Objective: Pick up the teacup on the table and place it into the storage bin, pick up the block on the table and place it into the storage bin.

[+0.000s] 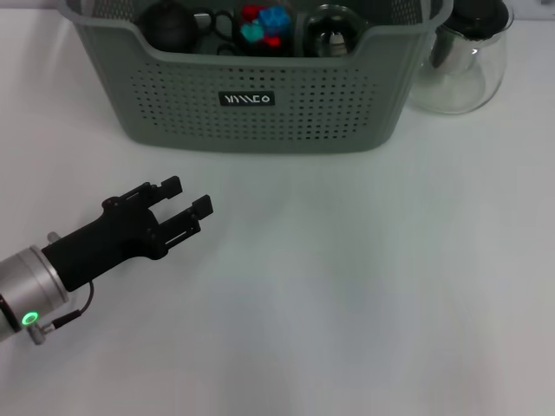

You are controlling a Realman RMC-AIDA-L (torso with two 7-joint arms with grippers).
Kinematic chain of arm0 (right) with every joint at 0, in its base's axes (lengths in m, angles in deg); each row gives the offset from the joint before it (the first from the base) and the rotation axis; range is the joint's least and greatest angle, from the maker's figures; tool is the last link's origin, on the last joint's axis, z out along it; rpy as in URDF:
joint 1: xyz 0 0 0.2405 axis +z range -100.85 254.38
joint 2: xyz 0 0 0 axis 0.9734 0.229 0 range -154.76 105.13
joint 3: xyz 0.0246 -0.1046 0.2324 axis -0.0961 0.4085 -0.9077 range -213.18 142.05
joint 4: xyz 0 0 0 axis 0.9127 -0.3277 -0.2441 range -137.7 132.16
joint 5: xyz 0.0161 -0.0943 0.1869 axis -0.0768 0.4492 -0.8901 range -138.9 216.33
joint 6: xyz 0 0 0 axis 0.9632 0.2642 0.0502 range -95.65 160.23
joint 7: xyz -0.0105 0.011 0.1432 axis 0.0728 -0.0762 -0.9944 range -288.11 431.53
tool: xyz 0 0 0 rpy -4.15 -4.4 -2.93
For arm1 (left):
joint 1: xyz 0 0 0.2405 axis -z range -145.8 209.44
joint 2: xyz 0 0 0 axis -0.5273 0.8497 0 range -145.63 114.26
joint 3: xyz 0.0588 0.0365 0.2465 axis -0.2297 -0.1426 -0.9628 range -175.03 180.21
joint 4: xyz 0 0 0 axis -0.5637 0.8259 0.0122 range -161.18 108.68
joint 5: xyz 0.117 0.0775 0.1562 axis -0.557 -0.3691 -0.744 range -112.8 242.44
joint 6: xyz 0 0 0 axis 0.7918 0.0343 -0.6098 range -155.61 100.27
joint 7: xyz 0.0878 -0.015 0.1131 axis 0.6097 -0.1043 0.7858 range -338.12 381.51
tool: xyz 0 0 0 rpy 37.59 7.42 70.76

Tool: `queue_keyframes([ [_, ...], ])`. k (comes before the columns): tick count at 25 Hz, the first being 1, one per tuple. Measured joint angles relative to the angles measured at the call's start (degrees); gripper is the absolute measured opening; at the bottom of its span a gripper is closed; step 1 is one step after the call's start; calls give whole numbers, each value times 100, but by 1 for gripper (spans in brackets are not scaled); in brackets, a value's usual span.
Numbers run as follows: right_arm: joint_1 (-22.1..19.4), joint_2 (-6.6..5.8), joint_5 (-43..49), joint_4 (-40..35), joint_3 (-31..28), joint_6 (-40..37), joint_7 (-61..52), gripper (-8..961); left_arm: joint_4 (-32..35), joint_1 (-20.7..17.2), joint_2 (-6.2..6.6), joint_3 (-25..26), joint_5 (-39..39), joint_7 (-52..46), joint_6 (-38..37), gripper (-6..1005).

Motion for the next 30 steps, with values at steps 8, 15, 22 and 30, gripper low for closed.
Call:
queue_keyframes([
  [8,2612,-30,1662,3740,-561,980,-911,198,-3,18,1,-8,-2,-27,2,663],
  [15,3178,-145,2132,5155,-1089,1654,-954,199,-167,300,5,-30,-37,-30,55,663],
  [22,3535,-66,2128,5753,-1057,2174,-685,200,-164,296,10,-14,-53,-39,93,663],
  [30,3478,-37,2053,5546,-1091,2027,-556,255,-146,212,9,1,-53,-32,97,663],
])
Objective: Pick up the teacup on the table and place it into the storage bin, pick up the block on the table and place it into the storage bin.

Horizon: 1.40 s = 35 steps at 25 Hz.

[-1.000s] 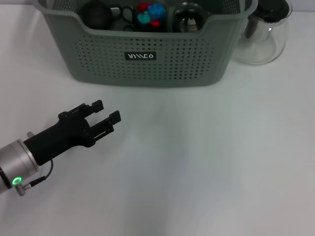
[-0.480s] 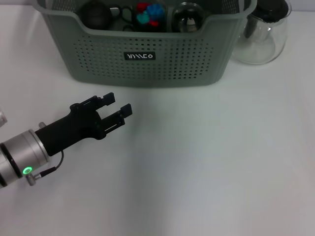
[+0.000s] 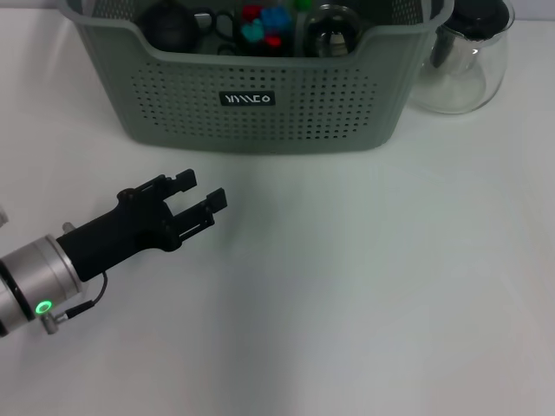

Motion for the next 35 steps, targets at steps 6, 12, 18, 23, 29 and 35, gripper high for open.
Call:
queue_keyframes([
  [6,-1000,16,-1415,-1586,-8,-728,1009,467,33,-30,0,-3,2,3,-129,663],
  [12,-3319,-154,-5199,-3434,-241,-2688,3855,677,456,-140,125,-114,-416,-66,-1126,663],
  [18,-4810,-299,-6153,-2850,-1057,-5403,5923,714,1075,-24,342,-162,-1085,-315,-2576,663],
  [23,-5466,-180,-5364,-1904,-1375,-6000,7815,835,1189,299,419,-560,-1267,-190,-2837,744],
  [29,-5425,-58,-4425,-746,-1692,-5753,8995,899,1094,585,315,-1147,-1275,236,-2405,826],
  [35,-5218,-60,-4280,-101,-1722,-5621,9323,951,882,659,289,-1302,-1279,313,-2073,847],
])
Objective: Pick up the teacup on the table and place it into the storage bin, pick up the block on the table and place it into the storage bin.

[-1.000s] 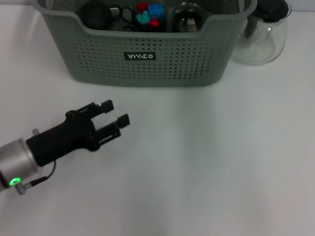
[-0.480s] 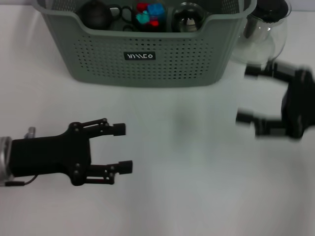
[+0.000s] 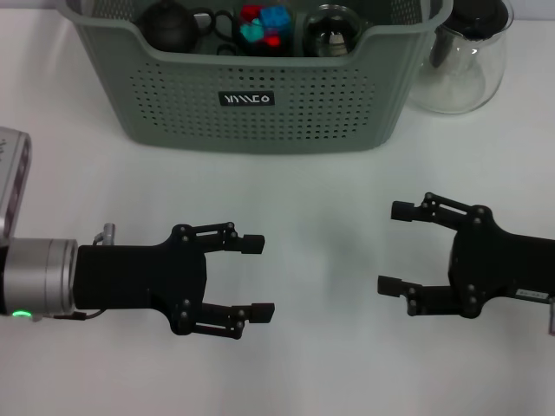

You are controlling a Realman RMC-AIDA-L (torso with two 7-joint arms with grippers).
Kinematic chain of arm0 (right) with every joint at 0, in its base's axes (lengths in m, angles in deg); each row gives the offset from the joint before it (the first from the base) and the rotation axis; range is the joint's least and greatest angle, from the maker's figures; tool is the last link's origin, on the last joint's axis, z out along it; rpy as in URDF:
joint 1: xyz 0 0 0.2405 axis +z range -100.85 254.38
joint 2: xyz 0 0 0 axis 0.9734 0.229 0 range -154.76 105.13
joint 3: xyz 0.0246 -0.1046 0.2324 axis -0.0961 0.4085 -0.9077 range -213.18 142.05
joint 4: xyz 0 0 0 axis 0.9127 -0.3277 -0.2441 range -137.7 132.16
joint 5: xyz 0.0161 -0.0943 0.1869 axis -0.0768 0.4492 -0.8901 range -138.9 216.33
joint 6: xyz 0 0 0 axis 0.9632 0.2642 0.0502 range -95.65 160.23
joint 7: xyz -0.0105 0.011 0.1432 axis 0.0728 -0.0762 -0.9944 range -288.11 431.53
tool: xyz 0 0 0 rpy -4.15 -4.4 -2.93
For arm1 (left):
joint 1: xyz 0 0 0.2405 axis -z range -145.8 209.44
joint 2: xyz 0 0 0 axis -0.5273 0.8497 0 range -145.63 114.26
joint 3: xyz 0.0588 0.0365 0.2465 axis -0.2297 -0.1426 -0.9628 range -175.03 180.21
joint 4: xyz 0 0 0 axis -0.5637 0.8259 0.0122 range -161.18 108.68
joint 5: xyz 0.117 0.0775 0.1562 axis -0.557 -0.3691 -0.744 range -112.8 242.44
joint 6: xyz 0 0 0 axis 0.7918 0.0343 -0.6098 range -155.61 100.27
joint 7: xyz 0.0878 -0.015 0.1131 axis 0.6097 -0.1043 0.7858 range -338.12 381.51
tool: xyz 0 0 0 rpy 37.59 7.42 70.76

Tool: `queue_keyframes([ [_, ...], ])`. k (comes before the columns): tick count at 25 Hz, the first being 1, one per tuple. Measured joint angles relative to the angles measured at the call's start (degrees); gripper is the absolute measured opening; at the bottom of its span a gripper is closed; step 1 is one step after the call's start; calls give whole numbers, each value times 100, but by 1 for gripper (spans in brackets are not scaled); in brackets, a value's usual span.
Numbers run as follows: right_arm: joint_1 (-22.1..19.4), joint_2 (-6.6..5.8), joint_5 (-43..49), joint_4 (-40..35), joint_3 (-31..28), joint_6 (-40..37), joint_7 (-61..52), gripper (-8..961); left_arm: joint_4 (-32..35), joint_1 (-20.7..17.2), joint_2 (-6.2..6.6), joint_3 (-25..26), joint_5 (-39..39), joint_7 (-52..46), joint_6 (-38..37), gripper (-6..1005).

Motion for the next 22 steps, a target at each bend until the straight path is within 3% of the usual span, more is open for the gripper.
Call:
queue_keyframes([
  [10,434,69,227,524,48,181,43,947,33,-250,-31,61,-5,2,4,847],
  [22,411,72,232,552,-7,133,14,946,7,-249,-43,163,61,14,-63,847],
])
